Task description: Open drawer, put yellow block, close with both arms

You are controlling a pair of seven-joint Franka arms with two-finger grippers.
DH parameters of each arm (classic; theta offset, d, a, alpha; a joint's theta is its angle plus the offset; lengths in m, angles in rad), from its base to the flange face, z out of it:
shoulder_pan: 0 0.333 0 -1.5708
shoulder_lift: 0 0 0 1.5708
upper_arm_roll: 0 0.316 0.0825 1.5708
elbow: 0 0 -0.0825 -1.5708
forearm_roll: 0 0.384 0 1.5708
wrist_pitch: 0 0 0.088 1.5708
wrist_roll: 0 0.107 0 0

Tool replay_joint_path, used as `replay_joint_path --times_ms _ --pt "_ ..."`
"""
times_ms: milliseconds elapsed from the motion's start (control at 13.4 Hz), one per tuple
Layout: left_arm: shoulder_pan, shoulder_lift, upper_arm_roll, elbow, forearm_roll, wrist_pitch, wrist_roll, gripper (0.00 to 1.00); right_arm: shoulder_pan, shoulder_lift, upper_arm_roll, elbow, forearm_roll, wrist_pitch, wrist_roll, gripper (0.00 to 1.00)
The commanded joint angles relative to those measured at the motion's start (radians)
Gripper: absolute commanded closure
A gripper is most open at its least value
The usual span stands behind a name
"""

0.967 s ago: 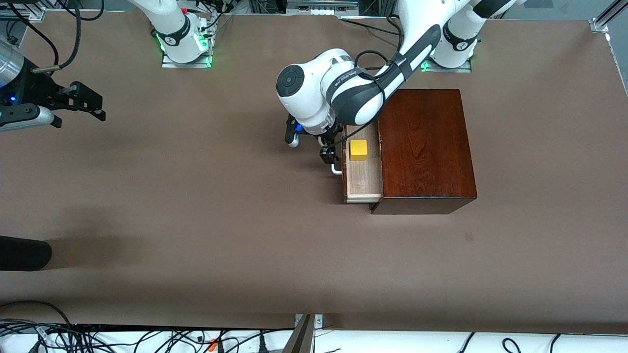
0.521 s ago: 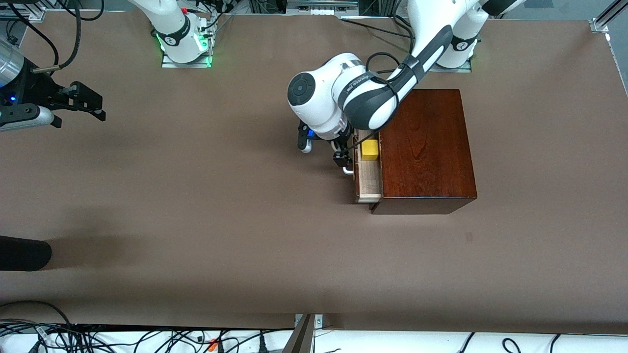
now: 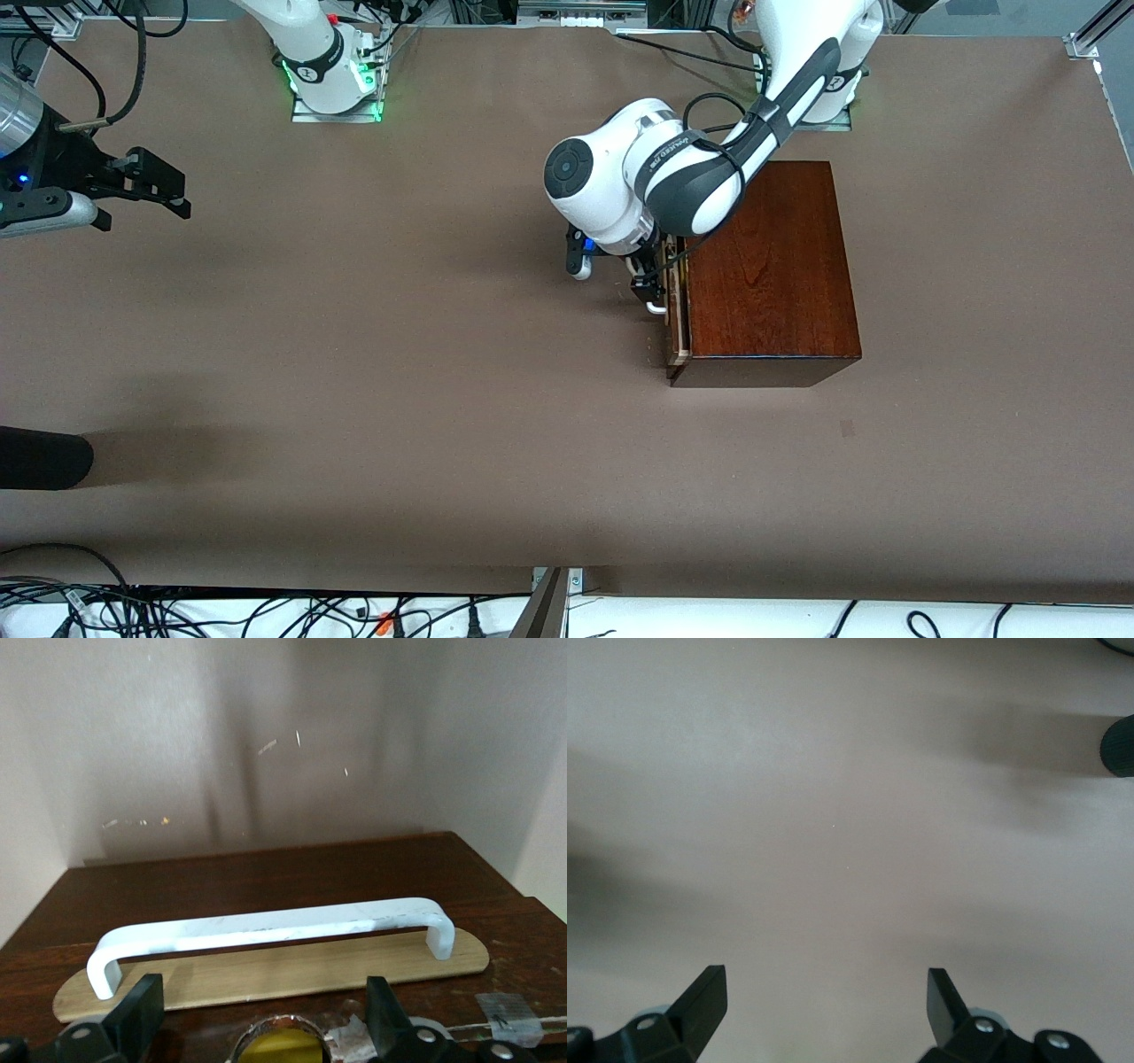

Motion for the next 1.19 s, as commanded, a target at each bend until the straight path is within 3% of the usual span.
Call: replay_joint_path --times_ms 0,446,818,967,1116 --pt "0.031 -0.063 0.005 -0.09 0.047 -0.01 0.028 0.0 -0.005 -0.014 0.006 0.004 0.0 -0.017 0.007 0.0" --pt "0.02 -0.06 0.002 -0.063 0.052 -0.014 0.007 0.0 -0.005 -0.014 0.008 0.004 0.0 -0.017 0.01 0.0" --pt "-0.018 -0.055 -0.006 0.091 0.021 -0.002 -0.229 0.0 -0.005 -0.016 0.008 0.004 0.001 -0.018 0.018 0.0" --pt "-0.018 -0.078 -0.016 0.118 -0.002 -0.007 -0.402 0.0 -0.005 -0.016 0.005 0.004 0.001 -0.018 0.02 0.0" --pt "-0.021 -0.118 -0.016 0.137 -0.003 -0.011 -0.45 0.0 -0.005 -0.016 0.005 0.004 0.0 -0.018 0.02 0.0"
